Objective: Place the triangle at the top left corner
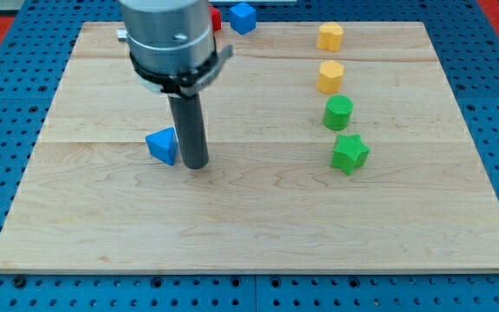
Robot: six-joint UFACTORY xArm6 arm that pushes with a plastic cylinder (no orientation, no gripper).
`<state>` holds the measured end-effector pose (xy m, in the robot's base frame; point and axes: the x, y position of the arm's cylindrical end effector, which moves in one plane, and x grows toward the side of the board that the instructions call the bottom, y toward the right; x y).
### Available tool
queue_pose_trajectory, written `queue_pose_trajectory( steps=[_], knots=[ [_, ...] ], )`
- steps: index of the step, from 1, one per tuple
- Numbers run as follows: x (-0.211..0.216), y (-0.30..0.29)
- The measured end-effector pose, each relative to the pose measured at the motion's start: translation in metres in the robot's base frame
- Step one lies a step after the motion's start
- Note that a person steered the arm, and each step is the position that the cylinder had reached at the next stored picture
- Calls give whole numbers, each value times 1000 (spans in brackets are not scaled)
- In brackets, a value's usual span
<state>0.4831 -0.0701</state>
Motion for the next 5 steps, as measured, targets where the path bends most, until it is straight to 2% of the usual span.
queue_pose_trajectory(
  steps=[2, 4, 5],
  knots=[
    [-53, -60],
    [-52, -59],
    [-23, -44]
  ],
)
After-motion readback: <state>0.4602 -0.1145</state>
